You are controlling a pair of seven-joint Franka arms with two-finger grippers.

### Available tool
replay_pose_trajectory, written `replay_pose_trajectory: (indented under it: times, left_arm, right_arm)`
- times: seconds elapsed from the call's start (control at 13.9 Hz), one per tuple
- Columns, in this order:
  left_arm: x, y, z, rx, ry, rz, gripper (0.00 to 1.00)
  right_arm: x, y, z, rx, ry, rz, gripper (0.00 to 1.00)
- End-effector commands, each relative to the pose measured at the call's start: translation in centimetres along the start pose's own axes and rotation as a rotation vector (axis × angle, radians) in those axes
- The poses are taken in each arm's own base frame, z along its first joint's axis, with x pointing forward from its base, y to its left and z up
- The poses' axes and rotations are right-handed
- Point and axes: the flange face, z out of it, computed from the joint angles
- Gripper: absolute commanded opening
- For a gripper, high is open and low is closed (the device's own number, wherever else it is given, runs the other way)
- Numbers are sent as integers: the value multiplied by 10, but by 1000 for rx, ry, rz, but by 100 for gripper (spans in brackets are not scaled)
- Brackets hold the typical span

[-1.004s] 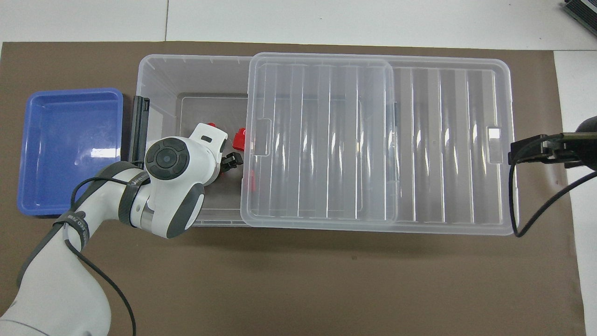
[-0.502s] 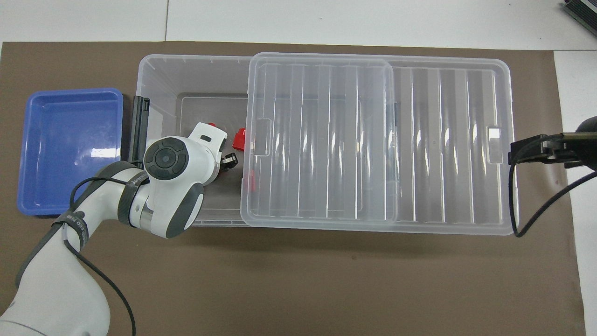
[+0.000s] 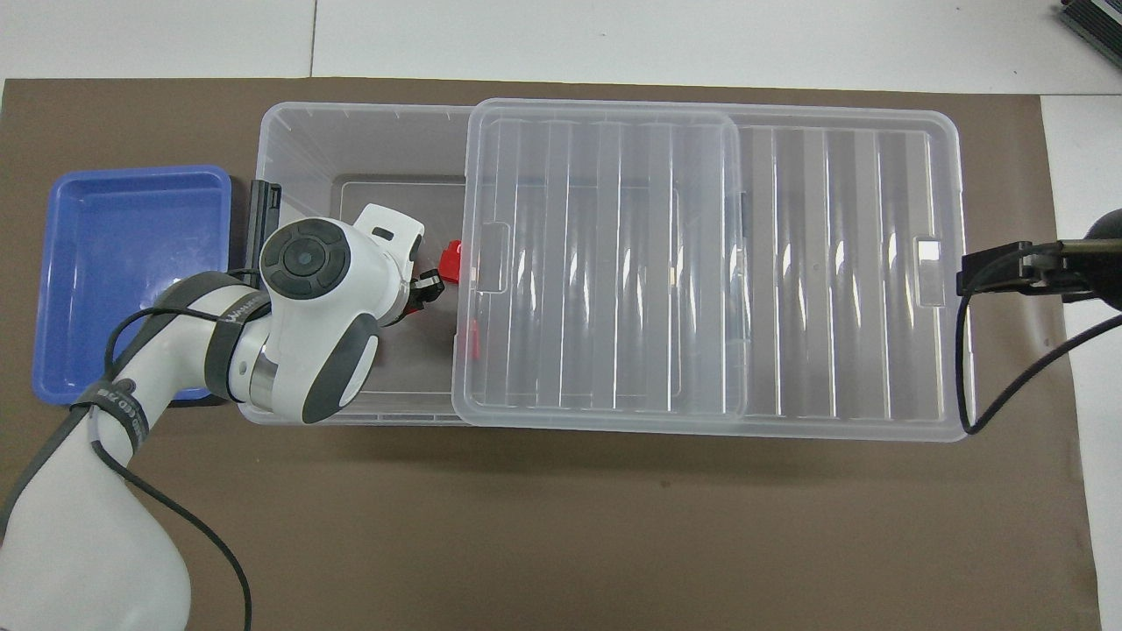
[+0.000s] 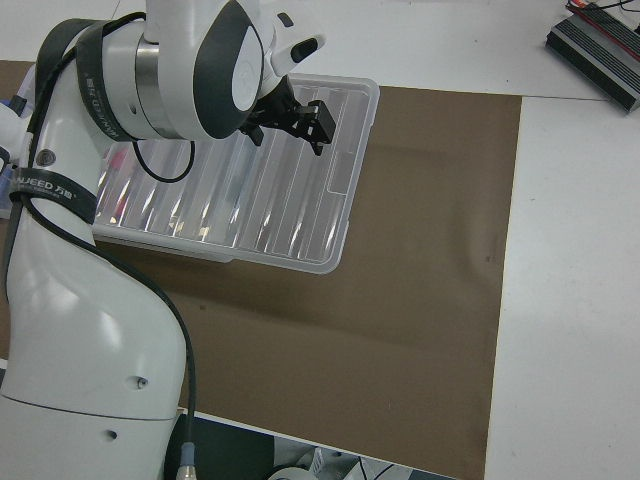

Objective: Place red block in blue tray from box
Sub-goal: 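Grasp a red block with the left gripper and lift it, then carry the red block over the blue tray with the left gripper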

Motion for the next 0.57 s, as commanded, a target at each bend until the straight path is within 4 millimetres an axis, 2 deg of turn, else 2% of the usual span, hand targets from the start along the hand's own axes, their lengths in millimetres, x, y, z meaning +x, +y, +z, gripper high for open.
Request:
replay_pose_trajectory:
  times: [0.0,0.07,0.14,0.22,0.29,0.43,0.5]
  left_arm:
    - [15,2,-46,53,-23,-4,17]
    - [20,2,-64,65,-33,-9,17]
    - [24,1,-83,75,-45,-6,17]
    - [31,-4,-99,82,-58,-5,17]
    - [37,-12,-111,92,-75,12,17]
    - [53,-37,-136,106,-108,62,17]
    - [65,-58,-145,113,-130,94,17]
  right_arm:
    - [2,17,7,7,7,43,98]
    - [5,25,9,8,16,54,88]
    - [7,33,17,7,25,53,65]
    - [11,41,22,8,46,53,29]
    - [14,49,28,8,68,76,0]
    - [19,57,39,9,116,96,0]
    - [21,65,47,9,125,113,0]
